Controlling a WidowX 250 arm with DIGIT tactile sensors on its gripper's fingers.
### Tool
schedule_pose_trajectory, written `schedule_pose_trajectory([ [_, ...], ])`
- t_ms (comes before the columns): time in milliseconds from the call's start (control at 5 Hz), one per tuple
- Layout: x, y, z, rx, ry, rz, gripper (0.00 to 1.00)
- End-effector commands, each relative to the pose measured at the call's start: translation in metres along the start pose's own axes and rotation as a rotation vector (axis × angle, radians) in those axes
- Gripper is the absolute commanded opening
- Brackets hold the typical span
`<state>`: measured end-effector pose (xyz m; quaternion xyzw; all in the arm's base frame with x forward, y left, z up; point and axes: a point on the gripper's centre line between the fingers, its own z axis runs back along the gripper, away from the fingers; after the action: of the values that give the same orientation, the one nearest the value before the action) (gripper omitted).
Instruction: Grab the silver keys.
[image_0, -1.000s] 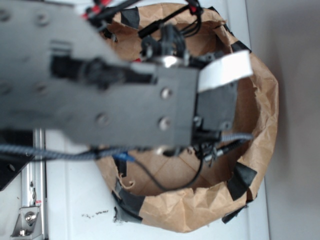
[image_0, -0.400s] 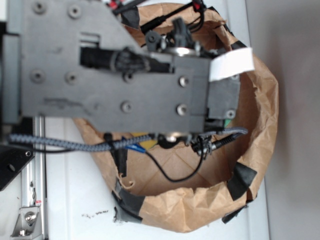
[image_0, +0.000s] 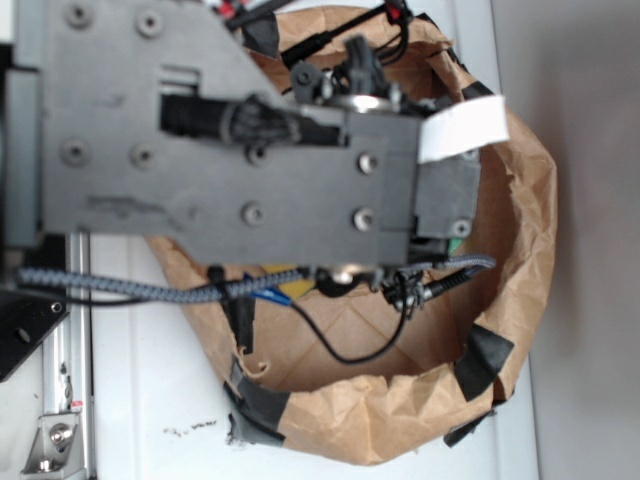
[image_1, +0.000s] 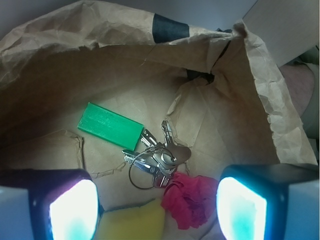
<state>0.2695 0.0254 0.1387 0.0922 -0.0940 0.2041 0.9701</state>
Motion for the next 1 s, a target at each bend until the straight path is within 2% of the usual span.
schedule_pose_trajectory([
  [0, -0.012, 0.002, -0.028, -0.068, -0.114, -0.019, 1.00],
  [200, -0.016, -0.005, -0.034, -0.072, -0.083, -0.023, 1.00],
  [400, -0.016, -0.015, -0.039, -0.102, -0.050, -0.038, 1.00],
  [600, -0.018, -0.032, -0.050, -0.077, -0.055, -0.028, 1.00],
  [800, -0.023, -0.041, -0.060, -0.083, -0.057, -0.040, 1.00],
])
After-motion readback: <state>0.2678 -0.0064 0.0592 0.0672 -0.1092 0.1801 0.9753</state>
